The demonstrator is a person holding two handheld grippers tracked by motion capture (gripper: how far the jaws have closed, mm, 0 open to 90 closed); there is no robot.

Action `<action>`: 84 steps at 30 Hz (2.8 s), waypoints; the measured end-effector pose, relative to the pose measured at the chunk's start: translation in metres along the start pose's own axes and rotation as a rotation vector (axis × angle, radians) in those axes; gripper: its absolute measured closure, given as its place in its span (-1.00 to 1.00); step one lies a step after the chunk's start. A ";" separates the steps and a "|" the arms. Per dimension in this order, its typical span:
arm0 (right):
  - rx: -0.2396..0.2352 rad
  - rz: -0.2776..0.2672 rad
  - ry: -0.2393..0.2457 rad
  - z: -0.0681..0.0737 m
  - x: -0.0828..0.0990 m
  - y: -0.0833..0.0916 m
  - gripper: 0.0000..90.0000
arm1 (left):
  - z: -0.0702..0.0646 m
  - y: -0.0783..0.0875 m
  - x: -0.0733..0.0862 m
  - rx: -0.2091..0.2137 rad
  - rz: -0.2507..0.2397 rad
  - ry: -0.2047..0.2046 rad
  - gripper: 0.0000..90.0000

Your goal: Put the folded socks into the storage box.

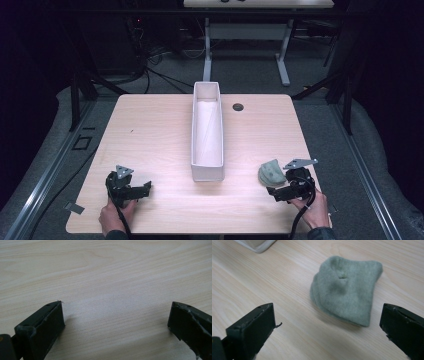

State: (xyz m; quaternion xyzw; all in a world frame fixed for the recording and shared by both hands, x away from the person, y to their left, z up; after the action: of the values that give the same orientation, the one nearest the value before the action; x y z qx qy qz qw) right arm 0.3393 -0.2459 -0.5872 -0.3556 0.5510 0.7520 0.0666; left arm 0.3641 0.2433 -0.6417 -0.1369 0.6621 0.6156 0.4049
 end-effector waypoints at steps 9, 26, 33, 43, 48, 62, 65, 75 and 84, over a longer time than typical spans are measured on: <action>0.005 0.054 0.024 0.002 -0.013 -0.016 -1.00 | 0.000 0.000 0.000 0.000 0.000 0.000 -0.99; 0.029 0.138 0.030 0.000 -0.021 -0.049 -0.38 | 0.000 0.000 0.000 0.000 0.000 0.000 -0.99; 0.089 0.156 0.054 -0.001 -0.020 -0.053 -0.17 | 0.000 0.000 0.000 0.000 0.000 0.000 -0.99; 0.123 0.141 0.027 -0.008 -0.021 -0.051 0.21 | 0.000 0.000 0.000 0.000 0.000 0.000 -0.99; 0.101 0.132 -0.022 -0.013 -0.021 -0.049 0.42 | 0.000 0.000 0.000 0.000 0.000 0.000 -0.99; 0.104 0.119 -0.047 -0.015 -0.025 -0.047 0.55 | 0.000 0.000 0.000 0.001 0.000 0.000 -0.99; 0.122 0.119 -0.047 -0.016 -0.027 -0.045 0.55 | 0.000 0.000 0.000 0.000 -0.001 0.001 -0.99; 0.100 0.076 -0.059 -0.013 -0.037 -0.031 0.56 | 0.000 0.000 0.000 0.000 0.000 0.000 -0.99; 0.104 0.058 -0.037 -0.007 -0.048 -0.017 0.56 | 0.000 0.000 0.000 0.000 0.001 -0.001 -0.99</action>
State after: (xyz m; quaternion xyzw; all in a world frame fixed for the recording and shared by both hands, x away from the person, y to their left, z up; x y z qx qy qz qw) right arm 0.3864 -0.2312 -0.5718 -0.3215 0.5982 0.7303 0.0737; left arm 0.3639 0.2434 -0.6418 -0.1364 0.6621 0.6156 0.4050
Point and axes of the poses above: each handheld gripper's, and its own axes: y roughly backward along the jaws, x roughly out of its underside, z roughly to its left, the point moved 7 cm from there along -y, roughly forward along the jaws, and after that the axes turned 7 degrees about -y, right-handed, at the moved point
